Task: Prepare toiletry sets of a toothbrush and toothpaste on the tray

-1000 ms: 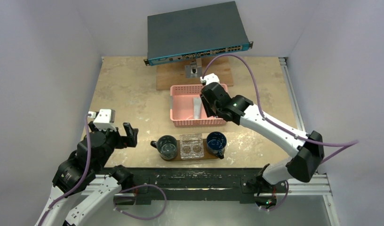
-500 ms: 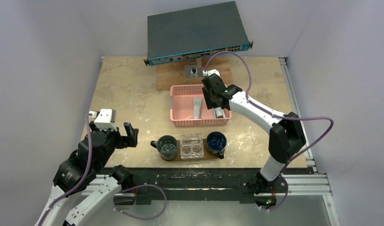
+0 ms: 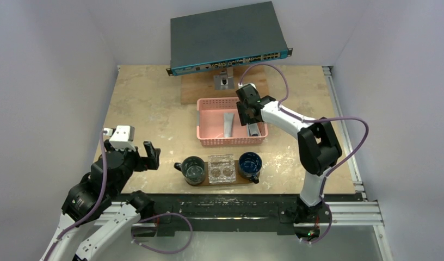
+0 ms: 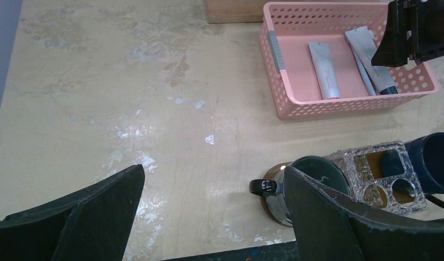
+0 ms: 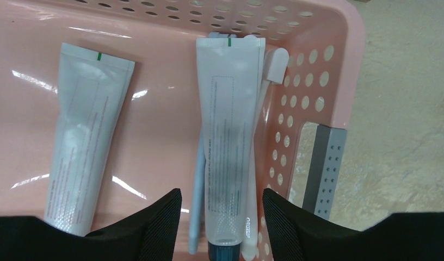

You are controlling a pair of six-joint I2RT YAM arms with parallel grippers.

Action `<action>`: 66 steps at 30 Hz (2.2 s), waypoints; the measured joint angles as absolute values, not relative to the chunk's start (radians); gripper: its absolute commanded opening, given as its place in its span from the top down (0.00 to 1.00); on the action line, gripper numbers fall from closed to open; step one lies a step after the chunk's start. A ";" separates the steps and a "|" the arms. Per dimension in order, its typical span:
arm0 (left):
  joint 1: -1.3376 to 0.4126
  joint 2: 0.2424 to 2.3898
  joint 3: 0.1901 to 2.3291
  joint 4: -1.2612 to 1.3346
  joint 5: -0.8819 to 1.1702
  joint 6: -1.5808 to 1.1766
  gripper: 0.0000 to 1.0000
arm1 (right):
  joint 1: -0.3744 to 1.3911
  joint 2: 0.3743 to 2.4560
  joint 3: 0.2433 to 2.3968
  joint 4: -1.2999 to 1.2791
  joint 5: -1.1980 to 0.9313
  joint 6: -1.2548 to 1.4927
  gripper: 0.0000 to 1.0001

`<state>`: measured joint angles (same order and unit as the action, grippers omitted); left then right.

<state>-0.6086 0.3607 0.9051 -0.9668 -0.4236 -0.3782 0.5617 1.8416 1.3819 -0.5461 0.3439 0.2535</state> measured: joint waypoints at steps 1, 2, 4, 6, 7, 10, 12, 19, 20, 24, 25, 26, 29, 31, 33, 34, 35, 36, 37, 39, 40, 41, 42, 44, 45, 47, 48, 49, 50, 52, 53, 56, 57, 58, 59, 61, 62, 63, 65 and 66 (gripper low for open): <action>-0.609 0.361 0.905 -0.967 -0.424 -0.378 0.00 | 0.560 1.853 1.385 -0.543 0.340 0.253 0.41; -0.609 0.362 0.905 -0.966 -0.424 -0.378 0.00 | 0.556 1.860 1.388 -0.542 0.340 0.253 0.41; -0.609 0.362 0.905 -0.967 -0.424 -0.378 0.00 | 0.551 1.879 1.395 -0.534 0.337 0.253 0.41; -0.609 0.363 0.905 -0.967 -0.424 -0.378 0.00 | 0.547 1.894 1.400 -0.526 0.328 0.253 0.41; -0.609 0.363 0.905 -0.966 -0.424 -0.378 0.00 | 0.545 1.900 1.401 -0.522 0.326 0.253 0.41; -0.609 0.364 0.905 -0.967 -0.424 -0.378 0.00 | 0.542 1.922 1.402 -0.507 0.322 0.253 0.41; -0.609 0.366 0.905 -0.967 -0.424 -0.377 0.00 | 0.540 1.934 1.402 -0.502 0.322 0.253 0.42; -0.609 0.369 0.905 -0.966 -0.424 -0.377 0.00 | 0.535 1.944 1.402 -0.493 0.322 0.253 0.53; -0.609 0.369 0.905 -0.967 -0.424 -0.377 0.00 | 0.535 1.944 1.402 -0.493 0.322 0.253 0.55; -0.609 0.369 0.905 -0.966 -0.424 -0.377 0.00 | 0.532 1.944 1.402 -0.492 0.321 0.253 0.57; -0.609 0.369 0.905 -0.967 -0.424 -0.377 0.00 | 0.531 1.944 1.402 -0.492 0.320 0.253 0.57; -0.609 0.369 0.905 -0.967 -0.424 -0.377 0.00 | 0.530 1.944 1.402 -0.492 0.319 0.253 0.58; -0.609 0.369 0.905 -0.967 -0.424 -0.377 0.00 | 0.530 1.944 1.402 -0.492 0.311 0.252 0.70; -0.609 0.369 0.905 -0.966 -0.424 -0.377 0.00 | 0.530 1.944 1.402 -0.491 0.299 0.250 0.78; -0.609 0.369 0.905 -0.967 -0.424 -0.377 0.00 | 0.530 1.944 1.402 -0.491 0.294 0.250 0.87; -0.609 0.369 0.905 -0.967 -0.424 -0.377 0.00 | 0.530 1.944 1.402 -0.492 0.292 0.249 0.89; -0.609 0.369 0.905 -0.967 -0.424 -0.377 0.00 | 0.530 1.944 1.402 -0.491 0.292 0.250 0.89; -0.609 0.369 0.905 -0.967 -0.424 -0.377 0.00 | 0.530 1.944 1.402 -0.491 0.292 0.251 0.89; -0.609 0.369 0.905 -0.966 -0.424 -0.377 0.00 | 0.530 1.944 1.402 -0.491 0.292 0.250 0.85; -0.609 0.369 0.905 -0.967 -0.424 -0.377 0.00 | 0.530 1.944 1.402 -0.492 0.292 0.250 0.66; -0.609 0.370 0.905 -0.966 -0.424 -0.377 0.00 | 0.530 1.944 1.402 -0.492 0.292 0.253 0.64; -0.609 0.371 0.905 -0.966 -0.424 -0.377 0.00 | 0.530 1.944 1.402 -0.493 0.293 0.254 0.61; -0.609 0.371 0.905 -0.966 -0.424 -0.377 0.00 | 0.530 1.944 1.402 -0.495 0.293 0.253 0.59; -0.609 0.373 0.905 -0.967 -0.424 -0.377 0.00 | 0.530 1.944 1.402 -0.498 0.295 0.253 0.57; -0.609 0.373 0.905 -0.967 -0.424 -0.377 0.00 | 0.530 1.943 1.402 -0.499 0.295 0.254 0.55; -0.609 0.373 0.905 -0.966 -0.424 -0.377 0.00 | 0.530 1.943 1.402 -0.500 0.296 0.254 0.54; -0.609 0.374 0.905 -0.967 -0.424 -0.377 0.00 | 0.530 1.943 1.402 -0.500 0.296 0.254 0.54; -0.609 0.374 0.905 -0.966 -0.424 -0.377 0.00 | 0.530 1.943 1.402 -0.500 0.295 0.254 0.54; -0.609 0.374 0.905 -0.967 -0.424 -0.377 0.00 | 0.530 1.943 1.402 -0.500 0.295 0.255 0.53; -0.609 0.375 0.905 -0.966 -0.423 -0.377 0.00 | 0.530 1.943 1.402 -0.500 0.292 0.258 0.53; -0.609 0.375 0.905 -0.966 -0.424 -0.377 0.00 | 0.530 1.943 1.402 -0.499 0.291 0.260 0.52; -0.609 0.376 0.905 -0.966 -0.423 -0.377 0.00 | 0.530 1.943 1.402 -0.499 0.279 0.265 0.52; -0.609 0.376 0.905 -0.966 -0.423 -0.377 0.00 | 0.530 1.944 1.402 -0.498 0.273 0.268 0.52; -0.609 0.376 0.905 -0.966 -0.423 -0.377 0.00 | 0.530 1.944 1.401 -0.496 0.269 0.270 0.52; -0.609 0.376 0.905 -0.966 -0.423 -0.377 0.00 | 0.530 1.944 1.400 -0.493 0.268 0.271 0.52; -0.609 0.376 0.905 -0.966 -0.423 -0.377 0.00 | 0.530 1.945 1.398 -0.490 0.266 0.272 0.52; -0.609 0.376 0.905 -0.966 -0.423 -0.377 0.00 | 0.530 1.946 1.398 -0.489 0.266 0.273 0.53; -0.609 0.376 0.905 -0.966 -0.423 -0.377 0.00 | 0.530 1.948 1.398 -0.486 0.266 0.273 0.53; -0.609 0.376 0.905 -0.966 -0.423 -0.377 0.00 | 0.530 1.955 1.395 -0.478 0.266 0.273 0.53; -0.609 0.376 0.905 -0.966 -0.423 -0.377 0.00 | 0.530 1.958 1.392 -0.475 0.266 0.273 0.54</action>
